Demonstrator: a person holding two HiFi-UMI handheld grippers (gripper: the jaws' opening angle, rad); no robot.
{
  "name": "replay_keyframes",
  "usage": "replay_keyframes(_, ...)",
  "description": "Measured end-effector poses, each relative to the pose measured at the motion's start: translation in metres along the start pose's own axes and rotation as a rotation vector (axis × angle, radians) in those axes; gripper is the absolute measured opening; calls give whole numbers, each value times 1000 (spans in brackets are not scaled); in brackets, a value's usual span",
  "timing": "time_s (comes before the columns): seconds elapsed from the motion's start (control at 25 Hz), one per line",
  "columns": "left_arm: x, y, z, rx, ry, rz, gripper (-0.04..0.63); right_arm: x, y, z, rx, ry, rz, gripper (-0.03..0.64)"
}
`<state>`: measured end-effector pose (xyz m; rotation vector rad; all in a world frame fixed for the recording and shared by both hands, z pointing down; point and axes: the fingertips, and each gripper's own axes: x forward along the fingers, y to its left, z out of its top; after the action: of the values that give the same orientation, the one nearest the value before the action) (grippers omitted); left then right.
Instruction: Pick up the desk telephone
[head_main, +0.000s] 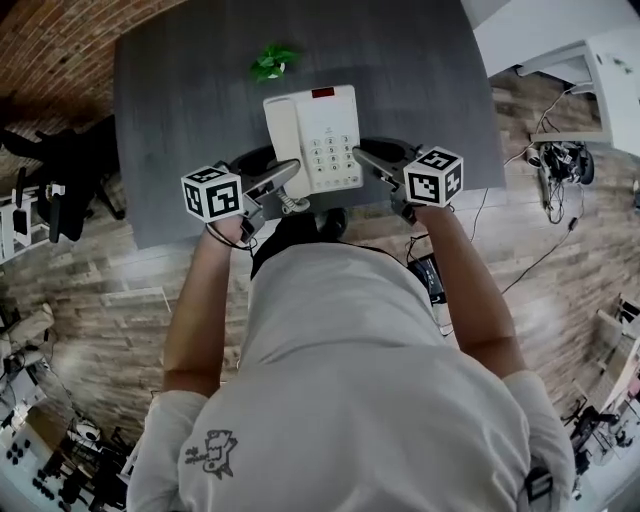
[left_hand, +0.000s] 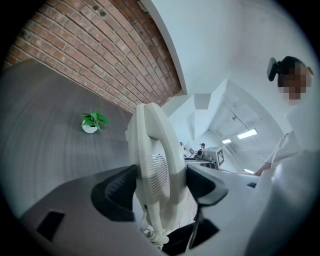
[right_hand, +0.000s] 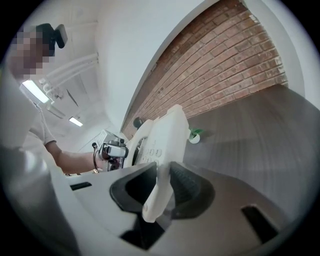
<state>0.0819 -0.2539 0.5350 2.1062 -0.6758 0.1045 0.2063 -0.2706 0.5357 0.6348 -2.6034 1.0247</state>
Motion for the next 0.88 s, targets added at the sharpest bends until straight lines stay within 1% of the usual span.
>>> replay_keyframes(0.12, -4, -8, 2, 15, -4, 10, 330, -4, 6, 4, -13, -17, -6, 74)
replay_keyframes(0.4, -14, -25, 0, 43, 9, 22, 328, -14, 22, 2, -6, -44, 3, 74)
replay_keyframes(0.6, -17, -32, -4, 40, 30, 5, 327, -21, 32, -6, 23, -64, -21, 74)
replay_keyframes(0.88, -33, -29, -7, 51, 68, -38, 327, -16, 50, -12, 39, -104, -75, 74)
